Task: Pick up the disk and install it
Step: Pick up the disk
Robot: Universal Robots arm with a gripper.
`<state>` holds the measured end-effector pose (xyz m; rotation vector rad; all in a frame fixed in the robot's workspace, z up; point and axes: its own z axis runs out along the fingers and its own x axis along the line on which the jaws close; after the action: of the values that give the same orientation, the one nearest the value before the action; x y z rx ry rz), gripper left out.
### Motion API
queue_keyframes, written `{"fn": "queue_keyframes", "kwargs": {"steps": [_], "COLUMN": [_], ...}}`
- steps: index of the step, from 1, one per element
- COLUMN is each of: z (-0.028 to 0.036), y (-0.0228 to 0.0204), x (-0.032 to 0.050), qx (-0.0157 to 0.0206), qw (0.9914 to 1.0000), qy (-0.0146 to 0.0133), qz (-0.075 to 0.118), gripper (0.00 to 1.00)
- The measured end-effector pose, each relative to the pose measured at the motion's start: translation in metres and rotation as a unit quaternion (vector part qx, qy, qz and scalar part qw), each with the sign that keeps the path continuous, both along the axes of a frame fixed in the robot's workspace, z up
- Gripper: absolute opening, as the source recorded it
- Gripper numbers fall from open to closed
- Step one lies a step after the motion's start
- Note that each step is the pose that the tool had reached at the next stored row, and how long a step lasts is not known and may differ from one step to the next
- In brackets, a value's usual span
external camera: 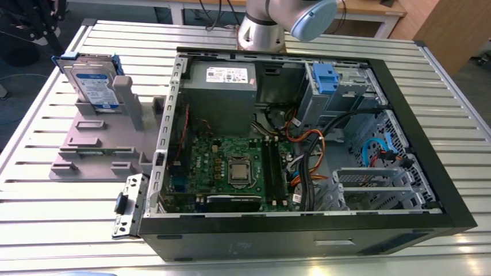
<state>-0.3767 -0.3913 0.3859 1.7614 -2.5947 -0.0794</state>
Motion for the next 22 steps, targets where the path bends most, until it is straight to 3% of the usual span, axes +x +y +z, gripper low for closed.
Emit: {"fn": "queue_keyframes", "kwargs": {"steps": [22], "z": [0.0], "y": [0.0], "x": [0.0], "qx": [0.0], "qw": [0.99997], "qy": [0.0], "qz": [0.008], "gripper": [0.11]}}
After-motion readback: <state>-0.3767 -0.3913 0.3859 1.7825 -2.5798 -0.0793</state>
